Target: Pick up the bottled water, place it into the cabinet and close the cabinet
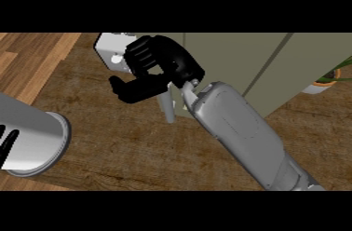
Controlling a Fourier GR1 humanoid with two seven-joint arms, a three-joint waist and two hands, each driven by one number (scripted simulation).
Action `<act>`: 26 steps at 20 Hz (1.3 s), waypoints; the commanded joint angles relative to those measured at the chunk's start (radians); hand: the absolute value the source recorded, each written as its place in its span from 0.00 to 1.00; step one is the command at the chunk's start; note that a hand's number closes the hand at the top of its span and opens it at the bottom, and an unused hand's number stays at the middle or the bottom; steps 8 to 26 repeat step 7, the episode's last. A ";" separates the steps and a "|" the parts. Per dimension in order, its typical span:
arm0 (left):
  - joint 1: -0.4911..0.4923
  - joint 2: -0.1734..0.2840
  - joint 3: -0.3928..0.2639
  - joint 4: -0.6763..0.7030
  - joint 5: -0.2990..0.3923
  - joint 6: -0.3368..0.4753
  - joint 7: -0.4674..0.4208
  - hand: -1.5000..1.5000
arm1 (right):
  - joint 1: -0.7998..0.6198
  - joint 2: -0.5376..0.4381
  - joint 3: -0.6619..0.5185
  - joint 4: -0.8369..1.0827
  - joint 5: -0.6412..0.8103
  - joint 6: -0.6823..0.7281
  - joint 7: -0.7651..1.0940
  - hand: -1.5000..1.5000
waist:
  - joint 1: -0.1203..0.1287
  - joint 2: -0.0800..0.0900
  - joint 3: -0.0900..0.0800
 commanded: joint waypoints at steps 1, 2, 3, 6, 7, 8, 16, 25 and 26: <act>-0.008 0.011 0.032 0.007 0.010 -0.004 -0.004 0.00 | -0.117 -0.001 -0.140 0.157 0.002 -0.132 -0.083 0.00 | -0.004 0.027 -0.003; 0.007 0.013 0.029 0.022 0.011 -0.008 0.001 0.00 | -0.106 -0.001 -0.150 0.152 -0.025 -0.146 -0.095 0.00 | -0.012 0.026 -0.003; 0.005 0.009 0.025 0.024 0.001 -0.013 -0.005 0.00 | -0.105 -0.001 -0.128 0.168 -0.033 -0.157 -0.105 0.00 | -0.005 0.030 -0.004; -0.011 0.004 0.030 0.018 0.010 -0.002 -0.003 0.00 | -0.136 -0.001 -0.106 0.189 -0.069 -0.191 -0.117 0.00 | -0.024 0.027 -0.004; 0.017 0.016 0.037 0.001 0.011 -0.006 -0.001 0.00 | -0.138 -0.001 -0.111 0.196 -0.075 -0.192 -0.137 0.00 | -0.009 0.026 -0.002; 0.017 0.016 0.037 0.001 0.011 -0.006 -0.001 0.00 | -0.138 -0.001 -0.111 0.196 -0.075 -0.192 -0.137 0.00 | -0.009 0.026 -0.002; 0.017 0.016 0.037 0.001 0.011 -0.006 -0.001 0.00 | -0.138 -0.001 -0.111 0.196 -0.075 -0.192 -0.137 0.00 | -0.009 0.026 -0.002; 0.017 0.016 0.037 0.001 0.011 -0.006 -0.001 0.00 | -0.138 -0.001 -0.111 0.196 -0.075 -0.192 -0.137 0.00 | -0.009 0.026 -0.002; 0.017 0.016 0.037 0.001 0.011 -0.006 -0.001 0.00 | -0.138 -0.001 -0.111 0.196 -0.075 -0.192 -0.137 0.00 | -0.009 0.026 -0.002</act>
